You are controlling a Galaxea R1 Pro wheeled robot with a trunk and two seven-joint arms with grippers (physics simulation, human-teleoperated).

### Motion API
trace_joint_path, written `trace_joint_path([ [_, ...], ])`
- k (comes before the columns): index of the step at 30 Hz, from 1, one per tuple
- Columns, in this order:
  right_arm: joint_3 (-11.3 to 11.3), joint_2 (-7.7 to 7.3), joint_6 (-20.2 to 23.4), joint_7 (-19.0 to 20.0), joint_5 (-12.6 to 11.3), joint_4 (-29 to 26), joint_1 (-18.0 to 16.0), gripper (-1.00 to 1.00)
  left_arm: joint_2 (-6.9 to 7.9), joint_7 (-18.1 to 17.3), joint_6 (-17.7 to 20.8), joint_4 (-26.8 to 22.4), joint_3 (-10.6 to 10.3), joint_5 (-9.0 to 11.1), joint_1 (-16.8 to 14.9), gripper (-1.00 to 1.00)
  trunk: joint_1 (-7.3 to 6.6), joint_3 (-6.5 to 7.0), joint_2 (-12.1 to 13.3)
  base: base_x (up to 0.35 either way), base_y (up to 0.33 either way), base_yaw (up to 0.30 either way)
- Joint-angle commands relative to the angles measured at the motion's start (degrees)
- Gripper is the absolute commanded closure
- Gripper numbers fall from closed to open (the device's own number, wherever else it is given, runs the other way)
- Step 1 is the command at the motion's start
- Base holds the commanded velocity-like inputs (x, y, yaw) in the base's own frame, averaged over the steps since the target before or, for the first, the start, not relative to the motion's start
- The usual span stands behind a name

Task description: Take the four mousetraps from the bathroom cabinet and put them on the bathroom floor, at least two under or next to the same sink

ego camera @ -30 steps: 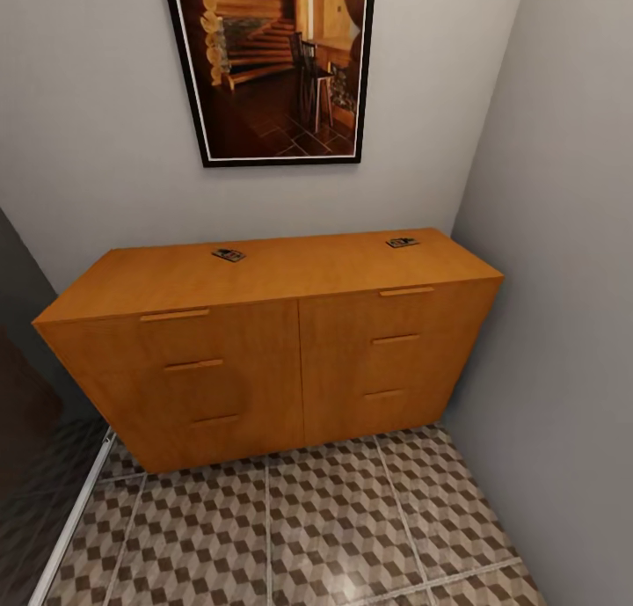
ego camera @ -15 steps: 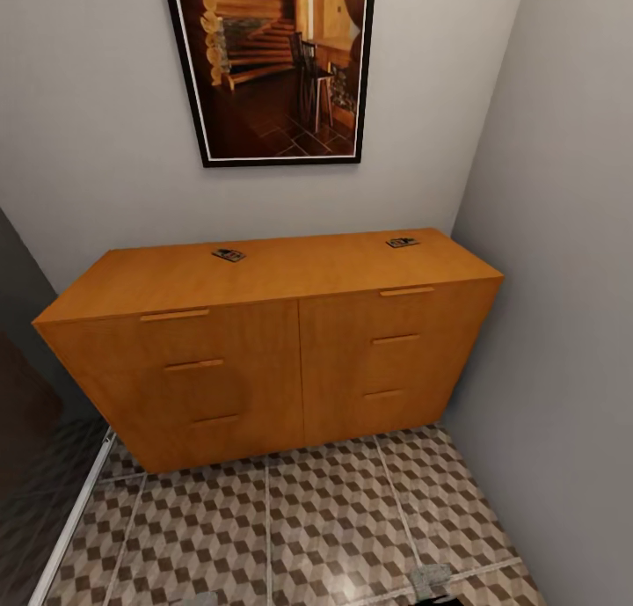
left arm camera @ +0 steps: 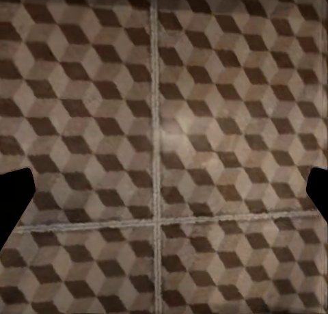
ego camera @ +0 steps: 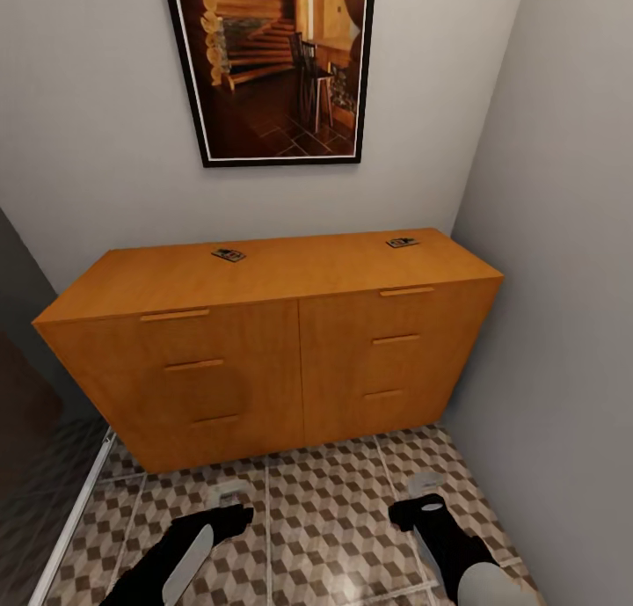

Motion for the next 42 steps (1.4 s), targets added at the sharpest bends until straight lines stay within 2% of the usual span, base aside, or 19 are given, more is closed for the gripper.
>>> trace_joint_path([
  [1,0.6,0.07,0.5,0.0,0.3,-1.7,-0.5,-1.0,0.11,1.2,2.3,-3.0,-0.3,0.6,-0.2,-1.0,0.0,-0.05,0.0,0.0,0.0,0.0],
  [2,1.1,0.08,0.7,0.0,0.3,-2.5,-0.7,-1.0,0.1,1.6,3.3,-4.5,-0.3,0.6,-0.2,-1.0,0.0,-0.05,0.0,0.0,0.0,0.0],
  [3,4.1,0.08,2.7,0.1,0.1,-6.3,-1.2,-1.0,0.05,3.1,7.4,-10.7,-0.4,0.6,-0.3,-1.0,0.0,-0.05,0.0,0.0,0.0,0.0],
  [5,5.6,0.05,4.3,0.1,0.0,-8.4,-1.3,-1.0,0.04,3.6,9.6,-13.6,-0.4,0.6,-0.3,-1.0,0.0,-0.05,0.0,0.0,0.0,0.0],
  [6,6.7,0.07,6.1,0.2,-0.1,-10.7,-1.3,-1.0,-0.01,4.0,11.8,-16.5,-0.4,0.6,-0.3,-1.0,0.0,-0.05,0.0,0.0,0.0,0.0],
  [10,8.2,0.18,10.6,1.8,-0.2,-18.1,-1.4,-1.0,-0.1,5.0,17.2,-23.7,-0.3,0.6,-0.4,-1.0,0.0,-0.05,0.0,0.0,0.0,0.0],
  [11,8.4,0.22,12.5,3.5,-0.2,-21.6,-1.4,-1.0,-0.1,5.4,19.0,-26.6,-0.3,0.6,-0.4,-1.0,0.0,-0.05,0.0,0.0,0.0,0.0],
  [12,8.7,0.22,16.8,8.6,-0.2,-28.5,-1.2,-1.0,-0.09,6.2,21.8,-31.4,-0.3,0.7,-0.4,-1.0,0.0,-0.05,0.0,0.0,0.0,0.0],
  [13,8.8,0.16,20.1,13.1,-0.2,-33.1,-1.0,-1.0,-0.15,6.8,23.5,-33.9,-0.3,0.7,-0.4,-1.0,0.0,-0.05,0.0,0.0,0.0,0.0],
  [18,8.9,0.15,25.4,19.2,-0.2,-41.8,-0.9,-1.0,-0.48,7.7,25.2,-36.6,-0.3,0.7,-0.4,-1.0,0.0,-0.05,0.0,0.0,0.0,0.0],
  [22,8.9,0.18,28.4,21.0,-0.2,-48.4,-0.9,-1.0,-0.68,7.9,25.6,-37.6,-0.3,0.7,-0.7,-1.0,0.0,-0.05,0.0,0.0,0.0,0.0],
  [23,9.1,0.17,31.9,22.2,-0.3,-53.9,-0.8,-1.0,-0.82,8.0,25.8,-38.6,-0.2,0.8,-2.1,-1.0,0.0,-0.05,0.0,0.0,0.0,0.0],
  [25,9.3,0.11,34.4,23.9,-0.4,-55.9,-0.8,-1.0,-0.85,8.0,25.8,-38.8,-0.2,0.9,-3.2,-1.0,0.0,-0.05,0.0,0.0,0.0,0.0],
  [28,9.4,-0.05,36.8,27.3,-0.4,-57.4,-0.9,-1.0,-0.9,8.0,26.2,-39.3,0.0,1.0,-4.7,-1.0,0.0,-0.05,0.0,0.0,0.0,0.0],
  [31,9.6,-0.02,38.2,30.0,-0.3,-58.9,-1.3,-1.0,-1.24,8.0,28.8,-39.8,0.1,1.1,-6.4,-1.0,0.0,-0.05,0.0,0.0,0.0,0.0],
  [36,10.4,-0.02,40.1,31.1,-0.2,-59.9,-2.7,-1.0,-2.68,8.0,32.6,-40.0,0.8,1.2,-8.9,-1.0,0.0,-0.05,0.0,0.0,0.0,0.0],
  [42,12.1,-0.21,43.7,31.4,-0.2,-60.2,-7.4,-1.0,-3.59,8.0,33.9,-40.0,1.9,1.2,-14.3,-1.0,0.0,-0.05,0.0,0.0,0.0,0.0],
])
